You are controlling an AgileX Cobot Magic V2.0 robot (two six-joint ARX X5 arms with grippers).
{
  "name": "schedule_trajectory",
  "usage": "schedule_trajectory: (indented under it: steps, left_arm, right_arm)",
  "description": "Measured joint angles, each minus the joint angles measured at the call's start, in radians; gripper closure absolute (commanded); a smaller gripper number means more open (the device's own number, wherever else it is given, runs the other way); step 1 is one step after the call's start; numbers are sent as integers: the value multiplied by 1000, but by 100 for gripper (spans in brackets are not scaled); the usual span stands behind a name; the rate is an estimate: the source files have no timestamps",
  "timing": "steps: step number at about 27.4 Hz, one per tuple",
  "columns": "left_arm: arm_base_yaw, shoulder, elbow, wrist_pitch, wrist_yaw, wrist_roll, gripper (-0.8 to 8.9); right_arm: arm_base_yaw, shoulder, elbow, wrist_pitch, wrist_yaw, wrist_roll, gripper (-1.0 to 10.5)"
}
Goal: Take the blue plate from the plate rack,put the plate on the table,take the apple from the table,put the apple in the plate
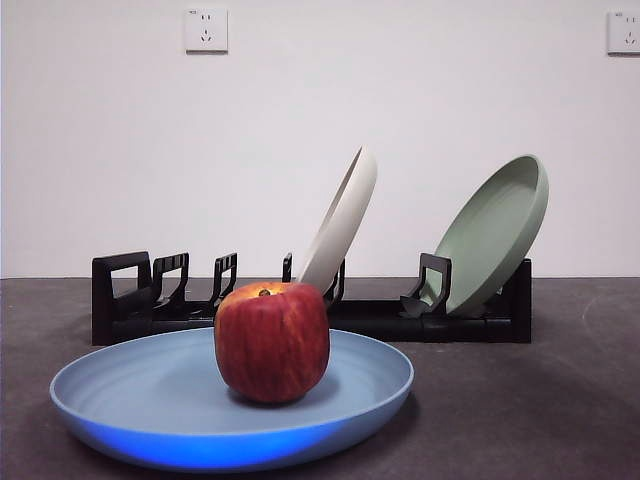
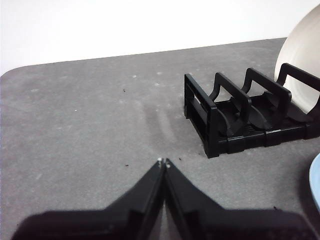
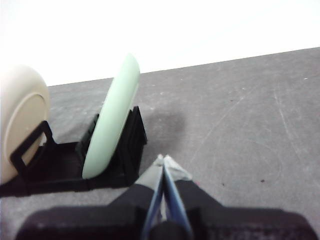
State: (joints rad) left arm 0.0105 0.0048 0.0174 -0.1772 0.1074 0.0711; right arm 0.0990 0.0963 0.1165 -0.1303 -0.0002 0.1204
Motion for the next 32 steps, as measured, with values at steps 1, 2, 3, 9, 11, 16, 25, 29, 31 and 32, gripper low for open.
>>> schedule_trajectory:
  steps: [1,2,3,9,11,16,25,29,31,32]
  left_arm:
    - [0,0,0,0,0,0,817]
    - [0,0,0,0,0,0,817]
    - [0,0,0,0,0,0,817]
    - [0,0,0,0,0,0,817]
    - [0,0,0,0,0,0,817]
    - [0,0,0,0,0,0,817]
    - [0,0,0,0,0,0,817]
    - [0,0,0,0,0,0,817]
    - [0,0,0,0,0,0,817]
    - [0,0,0,0,0,0,817]
  right_arm:
    - [0,-18,-14,0,0,-2,946]
    - [0,-31,-24,-1,0,-5,946]
    - [0,-46,-34,-2,0,-8,946]
    - [0,-84,-54,-27,0,-19,946]
    - [0,-88,-55,-30,0,-24,946]
    - [0,-91,-71,-33,0,-31,946]
    - [0,-91,-99,-48,0,-30,946]
    - [0,-92,-98,-48,-6,-26,946]
    - [0,-92,-98,-48,-22,-19,946]
    - [0,-91,-98,-48,-23,-16,946]
